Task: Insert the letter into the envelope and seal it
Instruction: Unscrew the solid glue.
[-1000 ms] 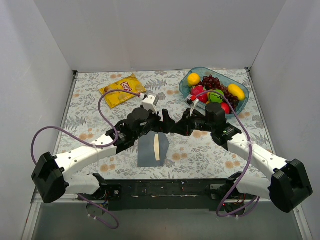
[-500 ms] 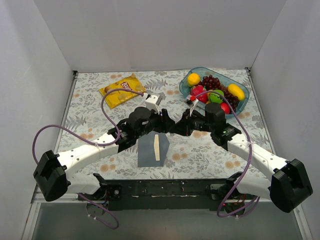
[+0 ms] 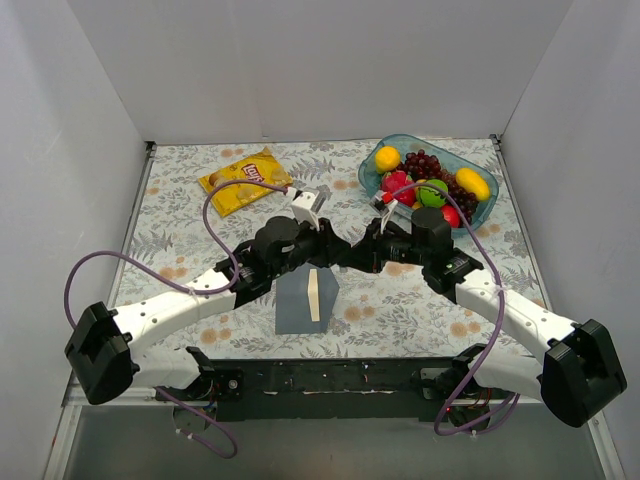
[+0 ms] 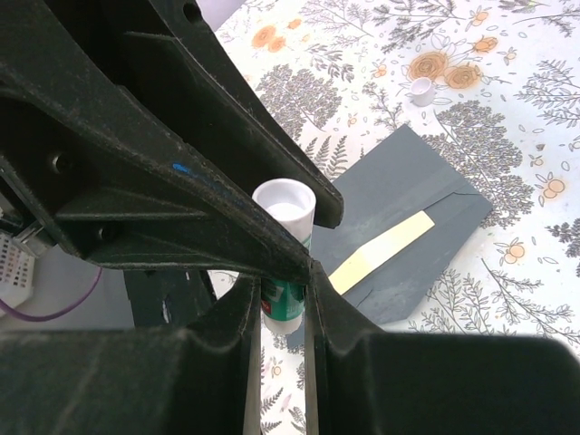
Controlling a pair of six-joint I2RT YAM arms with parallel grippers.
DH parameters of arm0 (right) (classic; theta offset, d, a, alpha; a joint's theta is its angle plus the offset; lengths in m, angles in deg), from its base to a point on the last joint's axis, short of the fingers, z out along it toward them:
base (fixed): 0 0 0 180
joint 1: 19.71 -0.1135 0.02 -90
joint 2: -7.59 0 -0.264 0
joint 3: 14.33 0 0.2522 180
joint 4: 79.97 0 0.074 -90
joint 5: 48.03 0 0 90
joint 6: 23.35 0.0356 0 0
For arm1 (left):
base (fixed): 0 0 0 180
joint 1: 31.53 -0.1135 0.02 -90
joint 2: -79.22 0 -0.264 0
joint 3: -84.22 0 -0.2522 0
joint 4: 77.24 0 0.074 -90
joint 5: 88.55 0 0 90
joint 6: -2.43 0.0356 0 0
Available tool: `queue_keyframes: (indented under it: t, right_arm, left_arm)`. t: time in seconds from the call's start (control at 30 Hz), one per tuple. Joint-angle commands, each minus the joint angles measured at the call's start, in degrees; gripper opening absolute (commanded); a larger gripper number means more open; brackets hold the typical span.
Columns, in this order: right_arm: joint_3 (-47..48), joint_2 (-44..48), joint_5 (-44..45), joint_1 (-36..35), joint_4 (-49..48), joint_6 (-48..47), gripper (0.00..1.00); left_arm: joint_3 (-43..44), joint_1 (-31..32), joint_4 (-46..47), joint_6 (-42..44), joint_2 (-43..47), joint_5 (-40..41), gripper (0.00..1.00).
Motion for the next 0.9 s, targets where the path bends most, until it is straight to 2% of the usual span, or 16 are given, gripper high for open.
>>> queue_keyframes:
  t: [0.0, 0.43, 0.47, 0.53, 0.57, 0.6, 0.67, 0.7, 0.87]
  right_arm:
    - [-0.13, 1.34, -3.55, -0.15, -4.71, -0.3, 0.01]
    - [-0.48, 3.71, -21.65, -0.06, -8.76, -5.3, 0.01]
    - [-0.57, 3.8, -22.88, -0.06, -9.02, -5.57, 0.01]
    - [-0.48, 4.24, -23.15, -0.06, -8.67, -5.83, 0.01]
    - [-0.48, 4.32, -22.2, -0.06, -8.32, -6.36, 0.01]
    - [-0.48, 4.5, -21.23, 0.03, -7.27, -6.53, 0.01]
    - [-0.48, 4.85, -18.34, -0.06, -6.13, -7.15, 0.01]
    - [-0.4, 4.85, -17.28, -0.06, -4.82, -7.67, 0.01]
    - [-0.22, 4.33, -14.02, -0.06, -3.31, -7.94, 0.01]
  left_arm:
    - [-2.48, 0.17, 3.03, 0.96, 3.48, -5.55, 0.0]
    - [-6.71, 0.17, 10.16, 2.89, 9.1, -18.91, 0.02]
    - [-6.71, 0.17, 10.24, 3.24, 9.1, -19.27, 0.1]
    - [-6.88, 0.17, 10.16, 3.07, 9.63, -18.58, 0.18]
    - [-6.97, 0.17, 10.07, 3.07, 9.72, -17.18, 0.38]
    - [-6.97, 0.17, 9.98, 3.16, 9.81, -16.73, 0.44]
    - [-6.71, 0.17, 9.54, 2.98, 9.98, -14.72, 0.5]
    - [-6.45, 0.17, 9.45, 2.72, 10.07, -13.83, 0.57]
    - [-5.13, 0.17, 7.96, 1.75, 9.9, -9.0, 0.65]
